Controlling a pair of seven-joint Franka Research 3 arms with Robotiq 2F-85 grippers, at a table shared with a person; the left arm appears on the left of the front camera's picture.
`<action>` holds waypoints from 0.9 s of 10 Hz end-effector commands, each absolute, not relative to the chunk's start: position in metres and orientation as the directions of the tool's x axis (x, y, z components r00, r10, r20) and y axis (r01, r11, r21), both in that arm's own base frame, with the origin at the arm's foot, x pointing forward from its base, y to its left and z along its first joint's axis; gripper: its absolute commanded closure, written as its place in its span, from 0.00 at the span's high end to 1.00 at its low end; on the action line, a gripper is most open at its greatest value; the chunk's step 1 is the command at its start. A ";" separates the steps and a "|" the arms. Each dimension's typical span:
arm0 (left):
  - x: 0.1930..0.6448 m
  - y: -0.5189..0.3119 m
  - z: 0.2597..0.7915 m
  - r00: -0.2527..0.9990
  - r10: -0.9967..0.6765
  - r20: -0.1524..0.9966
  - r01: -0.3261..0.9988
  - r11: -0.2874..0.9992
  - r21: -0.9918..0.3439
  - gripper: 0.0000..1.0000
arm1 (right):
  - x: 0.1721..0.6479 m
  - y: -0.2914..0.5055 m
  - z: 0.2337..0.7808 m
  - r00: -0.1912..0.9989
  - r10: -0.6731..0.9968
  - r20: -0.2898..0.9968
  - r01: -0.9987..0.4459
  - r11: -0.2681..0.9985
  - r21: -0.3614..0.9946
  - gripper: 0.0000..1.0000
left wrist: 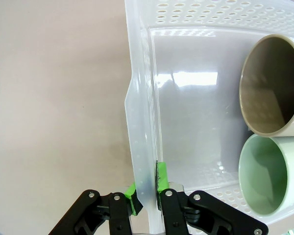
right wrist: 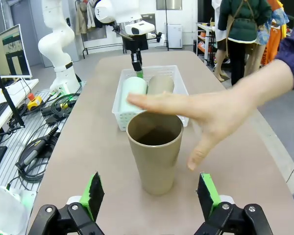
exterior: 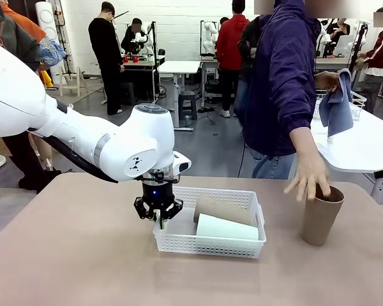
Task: Clean and organize the cups into the basket.
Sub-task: Pick up the Reusable plastic cup from the right side of the table and stack it inside the Organizing basket in the center of the table.
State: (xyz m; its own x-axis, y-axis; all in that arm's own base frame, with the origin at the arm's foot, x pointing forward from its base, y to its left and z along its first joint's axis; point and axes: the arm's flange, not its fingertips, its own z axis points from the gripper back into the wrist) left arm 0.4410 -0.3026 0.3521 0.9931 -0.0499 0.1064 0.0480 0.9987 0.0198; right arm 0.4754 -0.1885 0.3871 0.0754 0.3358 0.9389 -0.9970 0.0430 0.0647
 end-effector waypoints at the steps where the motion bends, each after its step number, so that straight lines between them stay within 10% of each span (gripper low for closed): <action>1: 0.439 -0.301 0.354 0.992 -0.053 0.112 0.051 0.998 0.020 0.00 | 0.475 -0.191 0.388 0.062 0.341 0.938 -0.998 0.017 0.060 1.00; 9: 0.439 -0.301 0.354 0.992 -0.053 0.112 0.051 0.998 0.020 0.00 | 0.509 -0.161 0.315 0.216 0.352 0.911 -0.976 0.063 0.208 1.00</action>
